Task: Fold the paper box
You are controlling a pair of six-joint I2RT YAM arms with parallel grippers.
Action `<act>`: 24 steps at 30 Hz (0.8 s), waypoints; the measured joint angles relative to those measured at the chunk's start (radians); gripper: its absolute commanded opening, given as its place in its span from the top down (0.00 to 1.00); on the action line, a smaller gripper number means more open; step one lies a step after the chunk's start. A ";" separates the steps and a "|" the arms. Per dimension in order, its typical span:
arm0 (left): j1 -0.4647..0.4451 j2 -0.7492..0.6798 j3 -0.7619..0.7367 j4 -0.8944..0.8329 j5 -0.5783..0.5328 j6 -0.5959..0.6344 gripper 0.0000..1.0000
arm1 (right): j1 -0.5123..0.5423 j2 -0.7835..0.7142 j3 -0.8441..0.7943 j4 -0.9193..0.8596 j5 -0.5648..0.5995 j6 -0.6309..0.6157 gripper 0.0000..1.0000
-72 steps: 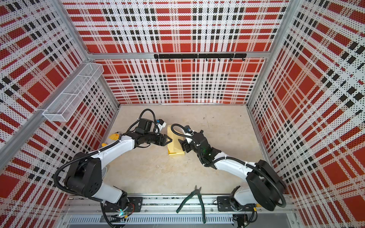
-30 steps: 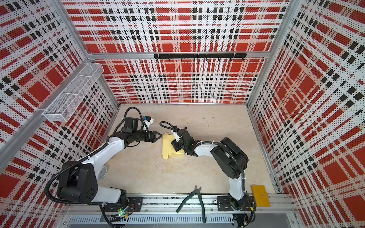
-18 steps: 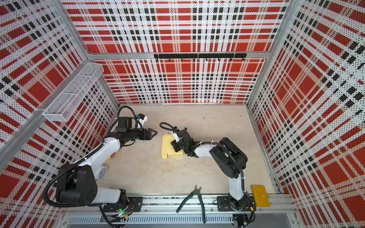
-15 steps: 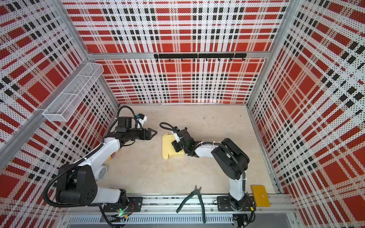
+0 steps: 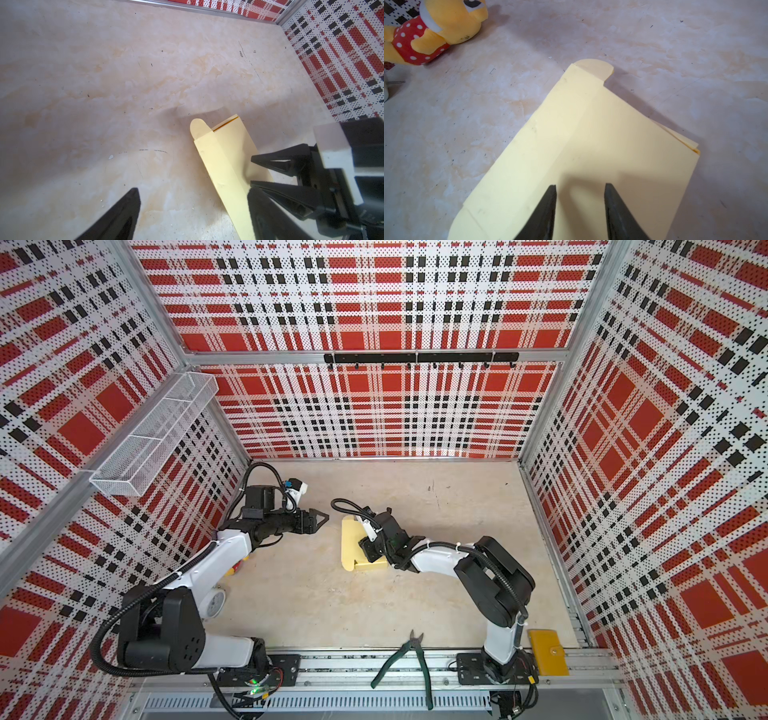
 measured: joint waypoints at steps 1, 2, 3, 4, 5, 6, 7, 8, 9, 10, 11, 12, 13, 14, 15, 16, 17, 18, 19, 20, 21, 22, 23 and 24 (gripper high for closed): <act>0.001 0.000 0.000 0.002 0.001 0.000 0.16 | 0.004 0.006 0.004 0.000 -0.001 0.000 0.59; 0.002 0.000 0.000 0.003 0.001 0.000 0.16 | 0.008 0.014 0.008 0.000 -0.001 -0.001 0.60; 0.003 0.000 0.000 0.003 0.000 0.000 0.16 | 0.011 0.025 0.009 0.004 0.000 0.000 0.60; 0.004 0.000 0.000 0.002 0.000 0.000 0.16 | 0.013 0.032 0.008 0.003 0.001 0.000 0.60; 0.005 0.000 0.000 0.003 0.001 0.001 0.16 | 0.014 0.040 0.006 0.008 0.003 0.000 0.60; 0.005 0.000 0.000 0.003 0.002 0.002 0.17 | 0.013 0.048 0.002 0.015 0.003 0.000 0.60; 0.005 0.000 0.000 0.003 0.003 0.003 0.17 | 0.013 0.054 -0.003 0.017 0.003 -0.003 0.60; 0.005 0.000 0.000 0.003 0.003 0.004 0.17 | 0.013 0.060 -0.005 0.024 0.004 -0.006 0.61; 0.006 0.000 0.000 0.003 0.004 0.006 0.18 | 0.013 0.060 -0.005 0.029 0.006 -0.011 0.61; 0.007 0.000 0.000 0.002 0.004 0.010 0.18 | 0.014 0.060 -0.007 0.032 0.006 -0.016 0.61; 0.007 0.000 0.002 -0.002 0.004 0.016 0.19 | 0.014 0.060 -0.015 0.042 0.006 -0.026 0.61; 0.005 0.000 0.007 -0.013 0.005 0.029 0.20 | 0.014 0.058 -0.029 0.064 0.005 -0.035 0.62; 0.002 0.001 0.015 -0.023 0.005 0.039 0.21 | 0.014 0.053 -0.044 0.082 0.001 -0.053 0.62; -0.001 0.002 0.024 -0.031 0.005 0.049 0.21 | 0.014 0.045 -0.060 0.095 -0.004 -0.072 0.61; -0.004 0.005 0.038 -0.042 0.006 0.058 0.22 | 0.014 0.034 -0.074 0.095 -0.015 -0.096 0.60; -0.007 0.008 0.052 -0.048 0.005 0.066 0.22 | 0.013 0.024 -0.082 0.087 -0.032 -0.123 0.59; -0.012 0.016 0.069 -0.053 0.005 0.074 0.22 | 0.011 0.014 -0.087 0.071 -0.052 -0.153 0.58; -0.019 0.024 0.085 -0.056 0.004 0.080 0.22 | 0.011 0.007 -0.089 0.053 -0.072 -0.181 0.57; -0.028 0.034 0.099 -0.059 0.002 0.087 0.22 | 0.011 0.001 -0.089 0.036 -0.097 -0.214 0.56; -0.039 0.045 0.112 -0.061 0.002 0.098 0.21 | 0.011 -0.005 -0.089 0.017 -0.129 -0.247 0.56; -0.051 0.058 0.121 -0.064 0.002 0.106 0.21 | 0.011 -0.006 -0.087 -0.002 -0.160 -0.278 0.56; -0.063 0.069 0.126 -0.067 0.003 0.116 0.21 | 0.011 -0.007 -0.080 -0.022 -0.187 -0.305 0.56; -0.079 0.085 0.134 -0.076 0.006 0.125 0.21 | 0.011 -0.008 -0.068 -0.050 -0.213 -0.332 0.56; -0.093 0.101 0.138 -0.083 0.009 0.132 0.21 | 0.011 -0.008 -0.058 -0.076 -0.236 -0.351 0.56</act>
